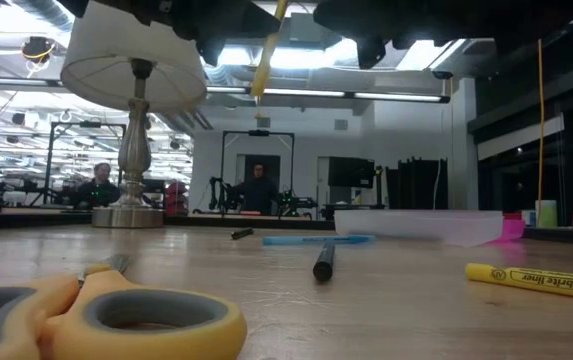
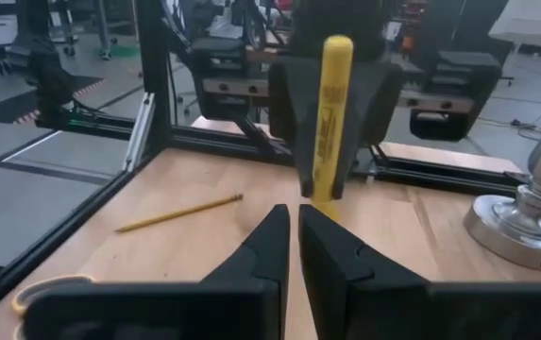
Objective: Pick & place school supplies into a supply box
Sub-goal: Put the yellow pen into the pink supply box
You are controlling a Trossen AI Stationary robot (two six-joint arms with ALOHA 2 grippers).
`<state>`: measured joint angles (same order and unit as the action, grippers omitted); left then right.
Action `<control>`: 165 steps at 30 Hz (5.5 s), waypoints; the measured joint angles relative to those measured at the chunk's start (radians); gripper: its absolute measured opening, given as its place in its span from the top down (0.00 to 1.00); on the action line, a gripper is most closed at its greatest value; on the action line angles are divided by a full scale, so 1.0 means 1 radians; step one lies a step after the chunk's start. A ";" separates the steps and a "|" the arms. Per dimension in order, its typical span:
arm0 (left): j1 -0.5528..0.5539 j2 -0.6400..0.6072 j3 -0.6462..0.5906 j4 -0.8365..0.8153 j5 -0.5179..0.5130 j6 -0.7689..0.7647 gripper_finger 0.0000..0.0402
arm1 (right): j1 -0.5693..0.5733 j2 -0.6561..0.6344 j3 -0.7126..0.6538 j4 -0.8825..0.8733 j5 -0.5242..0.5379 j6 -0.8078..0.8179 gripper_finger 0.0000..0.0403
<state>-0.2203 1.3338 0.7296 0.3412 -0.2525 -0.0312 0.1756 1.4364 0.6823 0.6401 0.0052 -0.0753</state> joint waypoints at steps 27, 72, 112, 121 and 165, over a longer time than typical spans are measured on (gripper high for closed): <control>0.061 -0.001 0.001 0.056 0.037 0.054 0.97 | -0.056 0.001 0.000 0.075 0.001 -0.034 0.90; 0.164 0.000 0.001 0.104 0.070 0.168 0.97 | -0.161 0.102 0.088 0.136 0.001 -0.011 0.53; 0.161 0.000 0.001 0.101 0.086 0.090 0.84 | -0.161 0.104 0.090 0.196 -0.044 -0.031 0.90; 0.096 -0.057 0.000 0.049 0.025 0.078 0.69 | -0.130 0.102 0.091 0.200 -0.043 -0.035 0.89; 0.085 -0.353 -0.334 0.132 -0.099 0.089 0.99 | -0.364 -0.014 0.086 -0.180 0.017 -0.038 0.90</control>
<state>-0.1349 0.9806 0.3954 0.4735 -0.3519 0.0582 -0.1887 1.4220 0.7685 0.4606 0.0223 -0.1135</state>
